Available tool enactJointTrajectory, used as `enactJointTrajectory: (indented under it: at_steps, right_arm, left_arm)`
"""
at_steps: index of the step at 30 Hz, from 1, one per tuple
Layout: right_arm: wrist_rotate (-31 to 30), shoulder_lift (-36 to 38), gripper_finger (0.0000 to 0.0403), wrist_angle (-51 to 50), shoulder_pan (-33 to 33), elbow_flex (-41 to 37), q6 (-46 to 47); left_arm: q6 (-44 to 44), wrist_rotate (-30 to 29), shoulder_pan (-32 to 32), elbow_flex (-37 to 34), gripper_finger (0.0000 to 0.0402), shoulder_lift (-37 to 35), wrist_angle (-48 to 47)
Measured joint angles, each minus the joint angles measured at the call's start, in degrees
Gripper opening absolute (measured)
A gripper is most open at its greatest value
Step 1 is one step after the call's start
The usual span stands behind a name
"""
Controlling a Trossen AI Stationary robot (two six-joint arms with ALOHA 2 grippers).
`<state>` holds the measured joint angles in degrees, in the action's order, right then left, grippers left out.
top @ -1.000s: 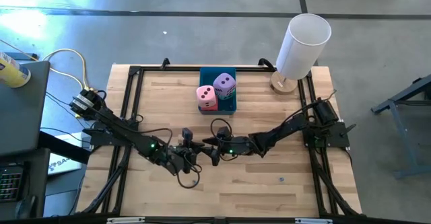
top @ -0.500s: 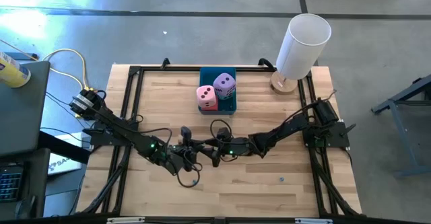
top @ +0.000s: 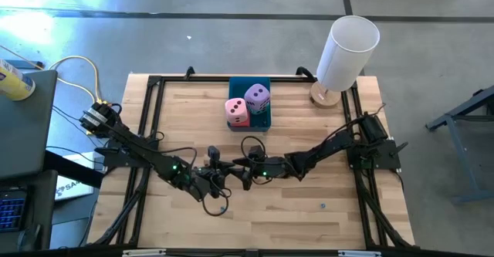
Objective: Pick & Place Dice
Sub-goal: Put the green die into the blue bin
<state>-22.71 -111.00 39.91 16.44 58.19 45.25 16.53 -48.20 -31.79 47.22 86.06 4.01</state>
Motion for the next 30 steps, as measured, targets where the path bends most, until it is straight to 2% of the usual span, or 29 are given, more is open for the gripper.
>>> enactJointTrajectory:
  at_steps: [5,14,18,30]
  right_arm:
    - [0.1,0.0,0.0215,-0.2,-0.2,0.0,0.0]
    - [0.5,0.0,0.0105,-0.4,-0.3,0.0,-0.7]
    - [0.6,0.0,0.0069,-0.7,-0.3,0.0,-1.9]
    - [0.2,0.1,0.0054,-1.2,-0.4,0.1,-2.8]
  left_arm:
    - [0.2,-0.1,0.0,0.0,0.0062,0.0,0.1]
    - [0.2,-0.2,0.0,0.0,0.0062,0.0,0.1]
    - [0.3,-0.2,0.0,0.0,0.0062,0.0,0.1]
    - [2.5,-3.5,0.0,0.0,0.0062,0.0,0.2]
